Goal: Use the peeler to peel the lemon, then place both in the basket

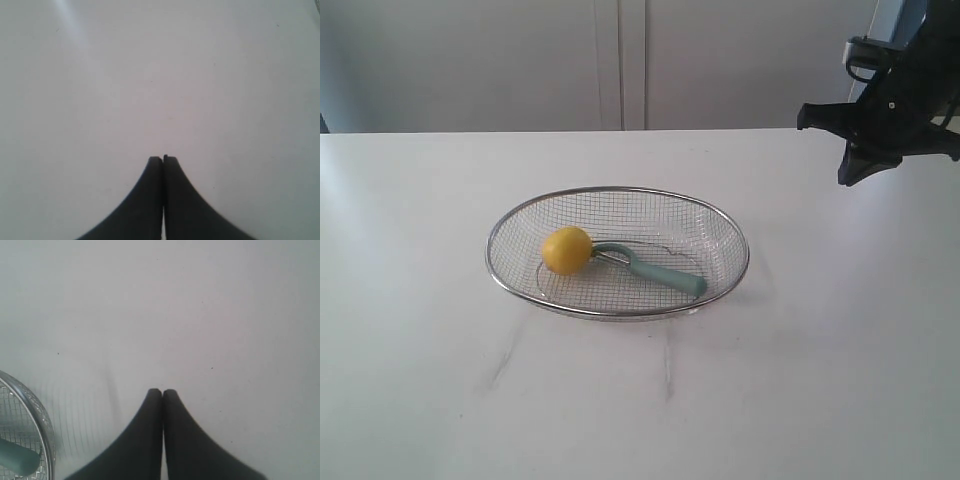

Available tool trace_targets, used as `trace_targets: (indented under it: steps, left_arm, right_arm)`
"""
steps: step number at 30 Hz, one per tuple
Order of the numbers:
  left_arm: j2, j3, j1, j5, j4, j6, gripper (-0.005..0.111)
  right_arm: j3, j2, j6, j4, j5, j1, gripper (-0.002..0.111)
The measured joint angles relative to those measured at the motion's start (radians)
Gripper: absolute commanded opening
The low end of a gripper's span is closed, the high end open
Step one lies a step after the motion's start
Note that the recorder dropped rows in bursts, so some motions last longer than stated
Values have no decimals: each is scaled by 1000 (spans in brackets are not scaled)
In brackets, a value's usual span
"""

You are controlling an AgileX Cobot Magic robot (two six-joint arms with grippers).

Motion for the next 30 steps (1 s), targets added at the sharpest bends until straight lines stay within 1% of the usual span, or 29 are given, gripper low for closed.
trace_targets:
  steps: [30]
  left_arm:
    - [0,0,0,0,0,0,0]
  right_arm:
    - [0,27,0,0,-10,0,0]
